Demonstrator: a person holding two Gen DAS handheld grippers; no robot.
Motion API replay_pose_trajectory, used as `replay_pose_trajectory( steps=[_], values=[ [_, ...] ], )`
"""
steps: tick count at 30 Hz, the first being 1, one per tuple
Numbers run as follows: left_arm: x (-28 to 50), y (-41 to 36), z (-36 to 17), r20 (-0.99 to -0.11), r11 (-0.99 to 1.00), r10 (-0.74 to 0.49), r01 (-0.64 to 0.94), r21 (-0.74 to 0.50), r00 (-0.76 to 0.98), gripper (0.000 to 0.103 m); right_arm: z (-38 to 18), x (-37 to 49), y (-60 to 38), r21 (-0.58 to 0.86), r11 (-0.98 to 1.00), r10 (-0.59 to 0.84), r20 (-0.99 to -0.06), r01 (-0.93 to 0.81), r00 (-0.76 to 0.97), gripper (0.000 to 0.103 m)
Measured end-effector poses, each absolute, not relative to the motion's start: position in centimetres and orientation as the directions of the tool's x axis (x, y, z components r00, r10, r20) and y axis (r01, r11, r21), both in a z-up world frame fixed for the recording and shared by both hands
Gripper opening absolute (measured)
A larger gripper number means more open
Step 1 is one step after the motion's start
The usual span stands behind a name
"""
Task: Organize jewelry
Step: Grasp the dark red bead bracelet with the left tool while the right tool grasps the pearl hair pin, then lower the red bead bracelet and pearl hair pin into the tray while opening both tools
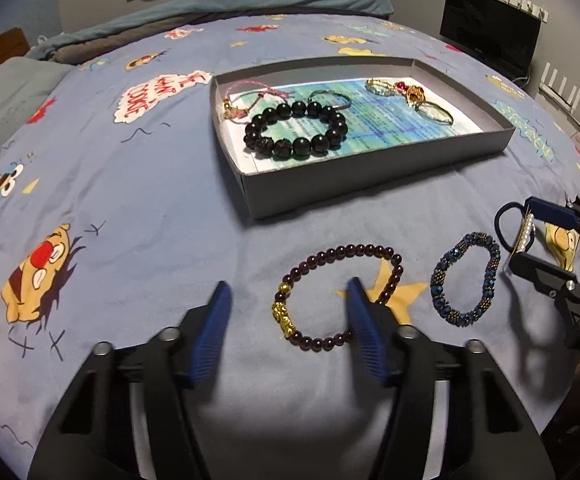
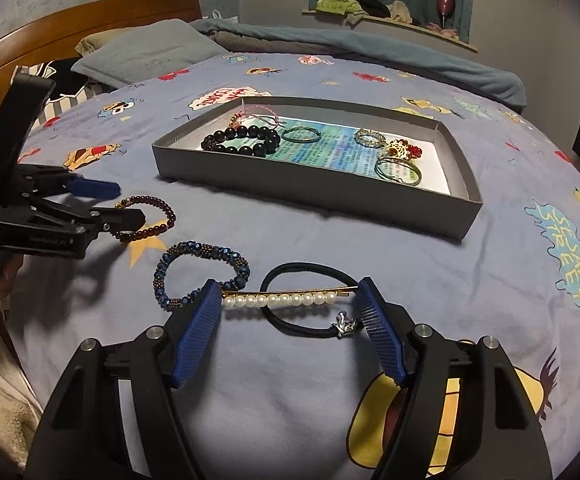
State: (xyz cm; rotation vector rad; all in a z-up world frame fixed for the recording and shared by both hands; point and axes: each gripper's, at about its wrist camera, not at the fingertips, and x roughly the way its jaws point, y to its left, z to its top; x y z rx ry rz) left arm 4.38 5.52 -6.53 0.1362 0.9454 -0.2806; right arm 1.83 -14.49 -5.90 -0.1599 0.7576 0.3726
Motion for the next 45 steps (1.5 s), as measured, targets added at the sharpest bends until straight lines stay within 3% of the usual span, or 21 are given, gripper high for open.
replay_pose_trajectory(
  steps=[8, 20, 26, 33, 37, 45],
  values=[
    [4.1, 5.2, -6.4, -0.815, 0.944, -0.181, 0.33, 0.012, 0.55, 0.009, -5.4, 1.9, -15.1, 0.001, 0.928, 0.271, -0.686, -0.371, 0.676, 0.069],
    [1.9, 3.4, -1.1, -0.666, 0.899, -0.295, 0.436, 0.05, 0.685, 0.007, -3.2, 2.0, -16.3, -0.001, 0.944, 0.258, -0.622, -0.331, 0.739, 0.069],
    [4.0, 3.4, 2.0, -0.625, 0.906, -0.316, 0.423, 0.025, 0.714, 0.007, -0.7, 4.5, -17.4, -0.03, 0.963, 0.202, -0.583, -0.269, 0.787, 0.069],
    [7.9, 2.8, 4.3, -0.584, 0.904, -0.368, 0.427, -0.04, 0.724, 0.007, 0.7, 9.5, -17.9, -0.016, 0.972, 0.178, -0.603, -0.234, 0.778, 0.069],
    [9.2, 1.7, 3.2, -0.59, 0.895, -0.386, 0.444, -0.053, 0.709, 0.007, -0.4, 11.9, -17.9, 0.019, 0.975, 0.182, -0.631, -0.219, 0.754, 0.069],
    [11.7, 2.1, -1.4, -0.685, 0.897, -0.392, 0.421, -0.135, 0.614, 0.007, -2.6, 13.4, -17.8, 0.05, 0.971, 0.206, -0.672, -0.234, 0.712, 0.07]
  ],
)
